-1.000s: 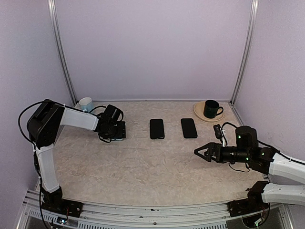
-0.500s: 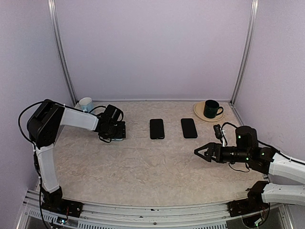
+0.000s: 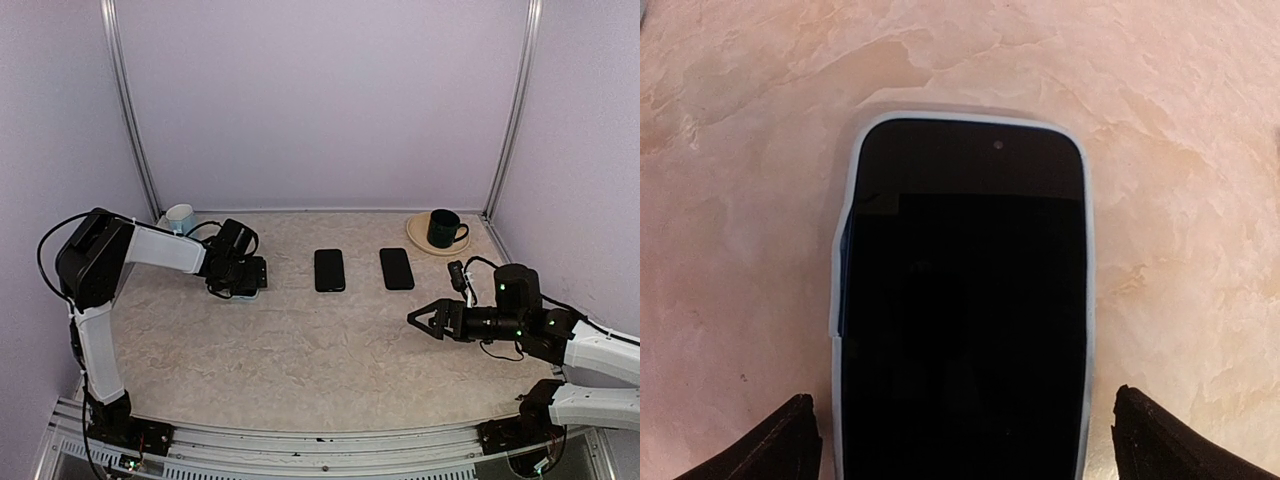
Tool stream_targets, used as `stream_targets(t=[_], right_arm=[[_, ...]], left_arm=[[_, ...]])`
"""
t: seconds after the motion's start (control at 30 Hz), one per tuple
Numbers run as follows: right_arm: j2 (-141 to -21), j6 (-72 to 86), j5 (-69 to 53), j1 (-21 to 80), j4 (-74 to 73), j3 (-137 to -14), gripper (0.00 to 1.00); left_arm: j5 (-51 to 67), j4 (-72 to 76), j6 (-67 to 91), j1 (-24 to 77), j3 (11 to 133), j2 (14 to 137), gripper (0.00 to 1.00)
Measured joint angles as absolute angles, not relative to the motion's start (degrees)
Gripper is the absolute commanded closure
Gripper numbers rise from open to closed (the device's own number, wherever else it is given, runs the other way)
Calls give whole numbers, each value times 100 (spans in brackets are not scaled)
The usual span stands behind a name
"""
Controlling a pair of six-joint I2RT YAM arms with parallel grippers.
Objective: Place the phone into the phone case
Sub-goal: Place the phone with the phone case at the center of the board, then reset both arms
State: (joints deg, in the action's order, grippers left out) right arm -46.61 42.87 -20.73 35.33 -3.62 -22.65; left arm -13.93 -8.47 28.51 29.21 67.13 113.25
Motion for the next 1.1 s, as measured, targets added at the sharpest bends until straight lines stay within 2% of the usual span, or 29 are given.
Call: stream_targets(t=[0.17,0.37,0.5,0.7,0.87,1.1], right_arm=[[-4711,4228,-2056,3533,-362,-2265,0],[-4928,4023,-1837,3533,-602,-2351,0],[-4987,3813,-1389,3531,-921,-2536,0],[-4934,3282,-469,3426,-1170,-2845,0],[-4737,2740,-108,2856,-1216,-2856,0],[-4768,2412,-934,1022,-1131,-2915,0]], left_arm=[[-1400,-862,2867,2941,6582,10978,1],[-1800,-967,2823,3326,6488,9998,1],[-1944,-1013,2735,3697,6337,9129,1],[-1999,-1197,2606,3662,5601,7723,1],[-1994,-1562,2477,3605,5194,6751,1],[-1841,-1730,2296,3044,4571,5288,1]])
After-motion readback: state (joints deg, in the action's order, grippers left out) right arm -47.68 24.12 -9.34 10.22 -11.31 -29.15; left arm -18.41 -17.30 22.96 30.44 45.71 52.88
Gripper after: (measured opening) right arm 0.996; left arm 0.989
